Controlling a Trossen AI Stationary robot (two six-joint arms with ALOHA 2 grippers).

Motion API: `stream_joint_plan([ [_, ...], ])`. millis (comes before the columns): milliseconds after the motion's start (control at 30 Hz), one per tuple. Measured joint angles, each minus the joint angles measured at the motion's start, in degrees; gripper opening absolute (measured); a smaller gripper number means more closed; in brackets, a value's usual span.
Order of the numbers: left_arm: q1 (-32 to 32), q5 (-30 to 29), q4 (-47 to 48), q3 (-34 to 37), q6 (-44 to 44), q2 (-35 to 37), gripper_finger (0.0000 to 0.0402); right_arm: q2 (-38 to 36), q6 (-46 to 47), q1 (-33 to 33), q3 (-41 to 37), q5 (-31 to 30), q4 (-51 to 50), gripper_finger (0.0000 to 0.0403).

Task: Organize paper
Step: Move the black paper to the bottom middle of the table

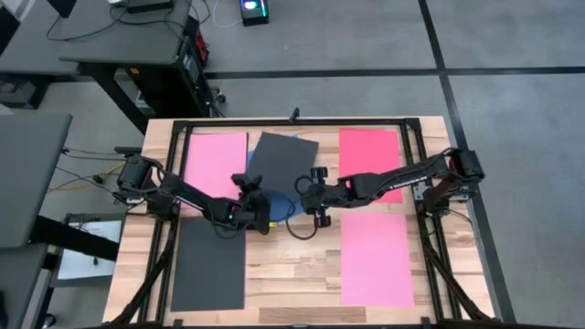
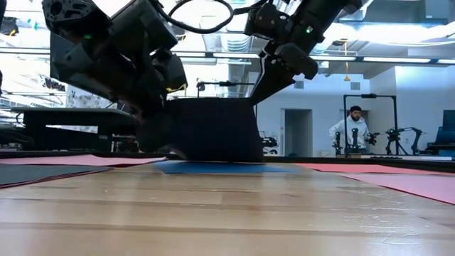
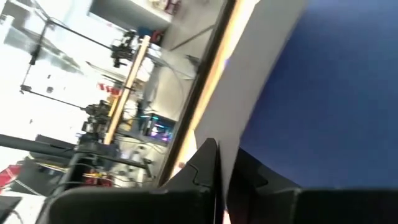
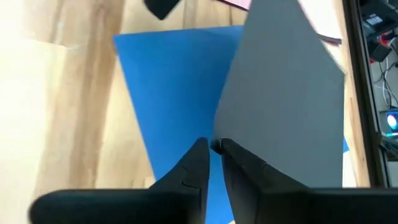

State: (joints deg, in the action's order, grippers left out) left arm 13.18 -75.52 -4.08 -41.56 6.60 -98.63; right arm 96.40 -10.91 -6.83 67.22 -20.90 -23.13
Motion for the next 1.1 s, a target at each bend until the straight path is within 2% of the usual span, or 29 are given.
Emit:
stream_joint_plan([
  [267, 0.5, -3.4, 0.0, 0.0, 1.5, 0.0, 0.0, -0.5, 3.4, -3.0, 0.0, -0.3, -0.5, 0.0066],
  [400, 0.5, -3.6, 0.0, 0.0, 1.6, 0.0, 0.0, -0.8, 3.7, -3.9, 0.0, -4.5, -1.6, 0.0066],
  [600, 0.7, -4.5, 0.0, 0.0, 2.0, 0.0, 0.0, -1.3, 10.0, -4.5, 0.0, -14.1, -7.6, 0.0066],
  [700, 0.7, -4.6, 0.1, 0.0, 2.0, 0.0, 0.0, -2.8, 12.5, -4.8, -1.0, -16.6, -7.0, 0.0066],
  [767, 0.7, -4.6, 0.0, 0.0, 1.9, 0.0, 0.0, -5.3, 12.5, -4.8, -4.0, -16.8, -1.6, 0.0066],
  [867, 0.7, -4.5, 0.1, 0.0, 1.6, 0.0, 0.0, -10.8, 12.4, -4.3, -12.8, -15.3, 13.7, 0.0066],
  [1000, 0.7, -4.4, 0.2, 0.0, 1.2, 0.0, 0.0, -18.7, 15.0, -0.8, -29.8, -9.1, 39.0, 0.0066],
  [1100, 0.7, -3.8, 0.0, 0.0, 1.1, 0.0, 0.0, -22.1, 19.6, 3.5, -40.1, -2.4, 52.4, 0.0066],
])
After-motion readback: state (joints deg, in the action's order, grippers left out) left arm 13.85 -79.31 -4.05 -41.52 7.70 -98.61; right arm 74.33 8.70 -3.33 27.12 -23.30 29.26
